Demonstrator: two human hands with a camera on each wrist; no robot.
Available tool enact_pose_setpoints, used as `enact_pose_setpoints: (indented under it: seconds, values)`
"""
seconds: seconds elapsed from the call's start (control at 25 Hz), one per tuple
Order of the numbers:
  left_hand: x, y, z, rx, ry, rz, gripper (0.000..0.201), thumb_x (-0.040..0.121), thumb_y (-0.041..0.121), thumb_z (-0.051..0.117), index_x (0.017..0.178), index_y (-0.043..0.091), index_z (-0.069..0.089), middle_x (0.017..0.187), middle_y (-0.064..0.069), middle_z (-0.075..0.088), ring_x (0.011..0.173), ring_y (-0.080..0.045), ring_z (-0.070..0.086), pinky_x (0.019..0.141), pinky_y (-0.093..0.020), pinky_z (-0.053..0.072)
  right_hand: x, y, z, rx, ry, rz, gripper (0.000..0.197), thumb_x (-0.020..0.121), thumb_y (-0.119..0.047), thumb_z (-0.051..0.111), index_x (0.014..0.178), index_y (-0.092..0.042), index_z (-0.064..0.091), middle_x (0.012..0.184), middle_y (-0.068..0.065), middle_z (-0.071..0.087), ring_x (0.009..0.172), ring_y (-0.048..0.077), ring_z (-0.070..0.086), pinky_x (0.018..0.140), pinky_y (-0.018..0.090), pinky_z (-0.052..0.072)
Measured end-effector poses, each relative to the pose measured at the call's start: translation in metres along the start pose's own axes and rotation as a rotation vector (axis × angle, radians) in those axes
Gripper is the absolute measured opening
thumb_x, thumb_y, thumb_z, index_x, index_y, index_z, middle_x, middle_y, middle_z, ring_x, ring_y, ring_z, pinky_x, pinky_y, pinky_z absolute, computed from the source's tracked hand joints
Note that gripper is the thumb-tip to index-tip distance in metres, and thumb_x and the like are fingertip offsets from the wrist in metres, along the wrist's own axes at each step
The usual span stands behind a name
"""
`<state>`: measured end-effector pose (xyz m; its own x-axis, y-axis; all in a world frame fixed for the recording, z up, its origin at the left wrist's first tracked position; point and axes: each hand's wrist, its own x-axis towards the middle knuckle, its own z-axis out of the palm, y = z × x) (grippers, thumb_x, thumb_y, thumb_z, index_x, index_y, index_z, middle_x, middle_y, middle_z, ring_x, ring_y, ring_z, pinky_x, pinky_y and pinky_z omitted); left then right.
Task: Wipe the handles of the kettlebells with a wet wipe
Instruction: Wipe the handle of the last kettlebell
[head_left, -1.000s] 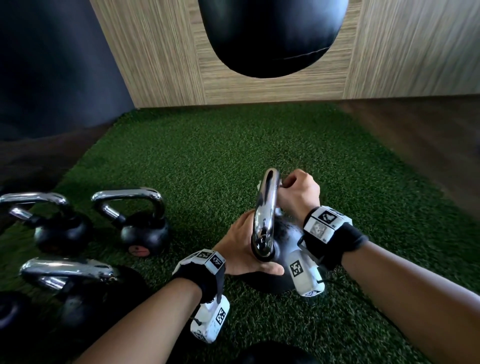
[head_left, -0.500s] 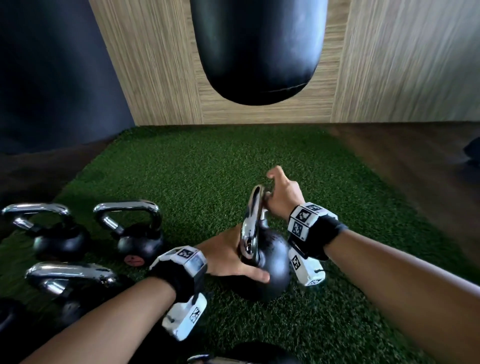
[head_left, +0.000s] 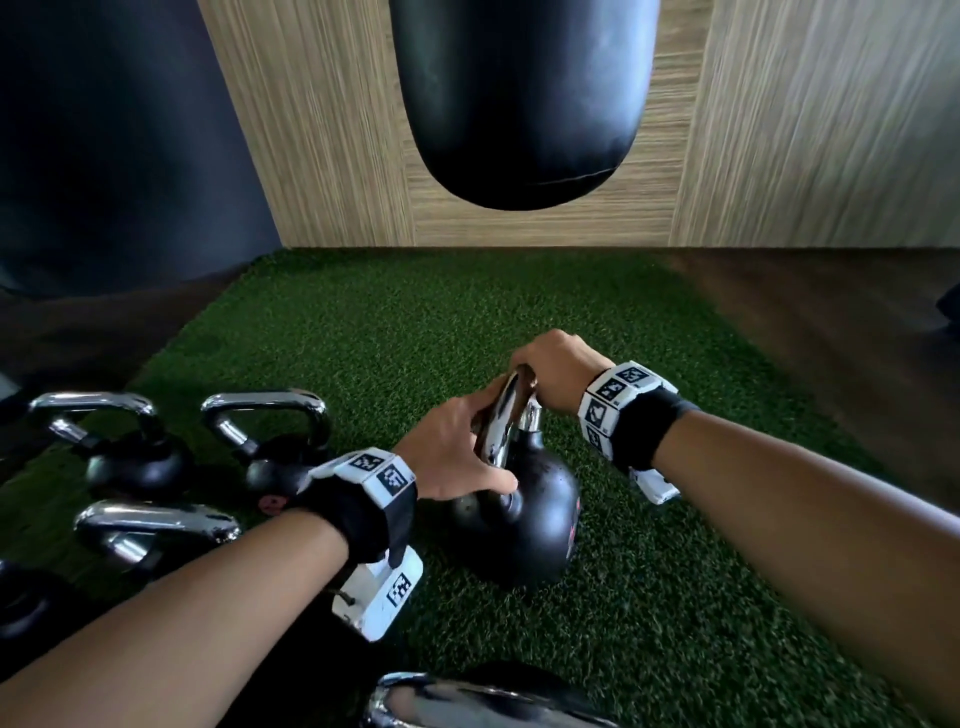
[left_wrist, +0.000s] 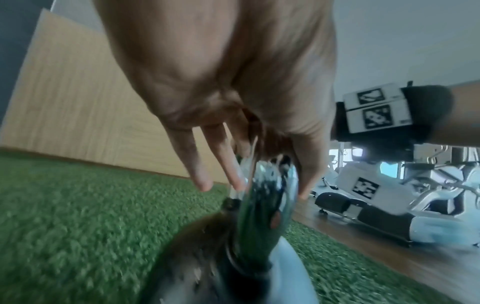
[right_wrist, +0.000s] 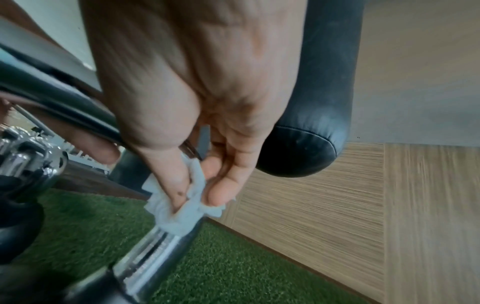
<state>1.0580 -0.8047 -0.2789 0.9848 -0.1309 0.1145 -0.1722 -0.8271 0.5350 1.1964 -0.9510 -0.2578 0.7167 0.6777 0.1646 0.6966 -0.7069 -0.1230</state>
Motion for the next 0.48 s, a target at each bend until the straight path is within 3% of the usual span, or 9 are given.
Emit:
enact_pose_setpoints:
  seconds: [0.08, 0.2, 0.32, 0.48]
  values:
    - [0.012, -0.002, -0.02, 0.155, -0.123, -0.033, 0.11, 0.048, 0.049, 0.091, 0.141, 0.053, 0.032, 0.116, 0.013, 0.07, 0.103, -0.011, 0.067, 0.088, -0.037, 0.059, -0.008, 0.002, -0.002, -0.002, -0.003, 0.071, 0.011, 0.082, -0.008, 0.066, 0.084, -0.019, 0.069, 0.069, -0.003, 0.059, 0.075, 0.024, 0.069, 0.061, 0.025, 0.047]
    - [0.03, -0.006, -0.05, 0.353, -0.238, -0.045, 0.121, 0.047, 0.04, 0.093, 0.143, 0.063, 0.022, 0.133, 0.012, 0.063, 0.119, -0.017, 0.061, 0.097, -0.042, 0.054, -0.026, 0.002, -0.003, 0.065, 0.024, 0.185, 0.009, 0.081, -0.014, 0.07, 0.09, -0.016, 0.072, 0.071, -0.001, 0.063, 0.079, 0.024, 0.071, 0.061, 0.025, 0.051]
    - [0.047, -0.008, -0.058, 0.649, -0.234, -0.008, 0.118, 0.052, 0.039, 0.09, 0.141, 0.066, 0.018, 0.123, 0.01, 0.06, 0.114, -0.024, 0.062, 0.089, -0.044, 0.053, -0.045, -0.001, -0.003, 0.15, 0.071, 0.278, 0.011, 0.081, -0.018, 0.065, 0.089, -0.012, 0.072, 0.079, 0.007, 0.07, 0.075, 0.027, 0.07, 0.065, 0.03, 0.058]
    - [0.058, -0.016, -0.055, 0.764, -0.151, 0.036, 0.092, 0.062, 0.037, 0.087, 0.139, 0.048, 0.039, 0.116, 0.011, 0.061, 0.106, -0.023, 0.065, 0.082, -0.038, 0.052, -0.057, -0.005, 0.007, 0.18, 0.115, 0.329, 0.013, 0.085, -0.019, 0.061, 0.091, -0.009, 0.068, 0.078, 0.008, 0.067, 0.072, 0.029, 0.067, 0.06, 0.029, 0.052]
